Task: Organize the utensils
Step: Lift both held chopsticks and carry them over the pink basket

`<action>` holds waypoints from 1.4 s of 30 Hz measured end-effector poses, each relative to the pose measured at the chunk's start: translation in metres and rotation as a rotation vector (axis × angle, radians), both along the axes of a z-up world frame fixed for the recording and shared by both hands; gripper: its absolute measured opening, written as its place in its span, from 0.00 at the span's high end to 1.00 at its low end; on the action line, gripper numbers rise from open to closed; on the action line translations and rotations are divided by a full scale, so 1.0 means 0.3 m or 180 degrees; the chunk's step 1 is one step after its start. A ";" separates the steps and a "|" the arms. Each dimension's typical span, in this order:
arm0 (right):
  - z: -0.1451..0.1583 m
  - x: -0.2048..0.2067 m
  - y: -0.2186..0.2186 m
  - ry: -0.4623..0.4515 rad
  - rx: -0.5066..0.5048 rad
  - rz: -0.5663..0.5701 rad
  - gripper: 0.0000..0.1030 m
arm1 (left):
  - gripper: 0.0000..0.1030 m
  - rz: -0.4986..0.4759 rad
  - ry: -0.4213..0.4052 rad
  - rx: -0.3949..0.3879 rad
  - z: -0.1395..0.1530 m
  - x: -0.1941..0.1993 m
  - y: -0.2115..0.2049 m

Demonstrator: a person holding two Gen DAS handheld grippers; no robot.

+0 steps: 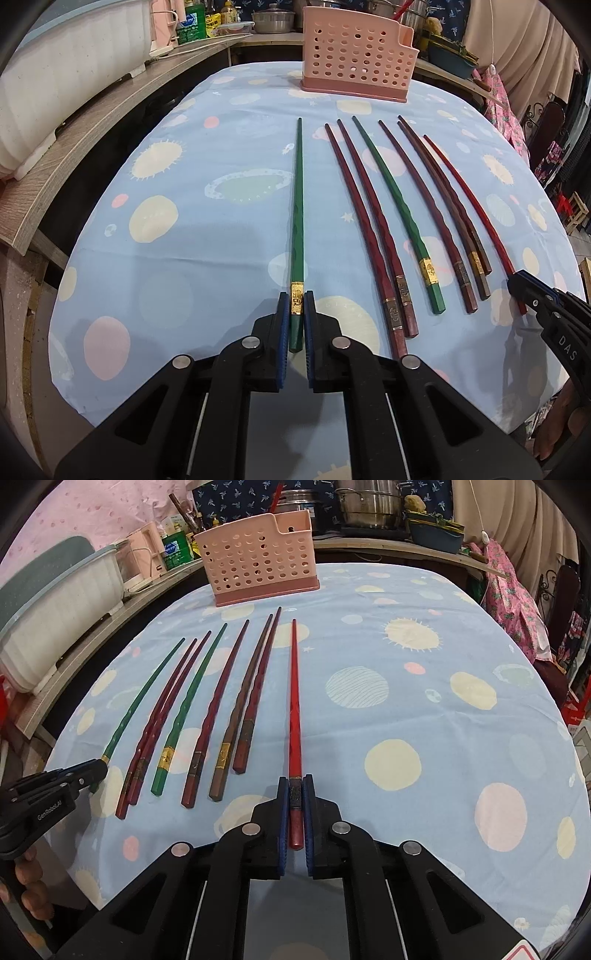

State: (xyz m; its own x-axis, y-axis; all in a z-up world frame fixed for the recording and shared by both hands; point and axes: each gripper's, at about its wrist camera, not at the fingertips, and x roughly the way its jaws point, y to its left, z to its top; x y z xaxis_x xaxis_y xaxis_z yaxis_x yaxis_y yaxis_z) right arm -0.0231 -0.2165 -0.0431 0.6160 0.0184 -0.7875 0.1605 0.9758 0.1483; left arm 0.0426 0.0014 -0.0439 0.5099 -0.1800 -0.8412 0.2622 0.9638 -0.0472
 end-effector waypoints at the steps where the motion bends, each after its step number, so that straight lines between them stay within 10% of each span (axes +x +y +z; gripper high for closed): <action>1: 0.002 0.001 -0.003 0.0008 0.0019 -0.0001 0.94 | 0.93 0.0004 0.0030 -0.0029 0.002 0.002 0.001; 12: 0.127 0.003 -0.059 -0.0209 0.0221 -0.0064 0.93 | 0.93 0.0037 -0.0039 -0.0182 0.112 0.010 0.011; 42: 0.878 0.520 -0.223 -0.1635 0.0313 -0.0192 0.94 | 0.93 0.0082 -0.1321 -0.0772 0.877 0.536 -0.095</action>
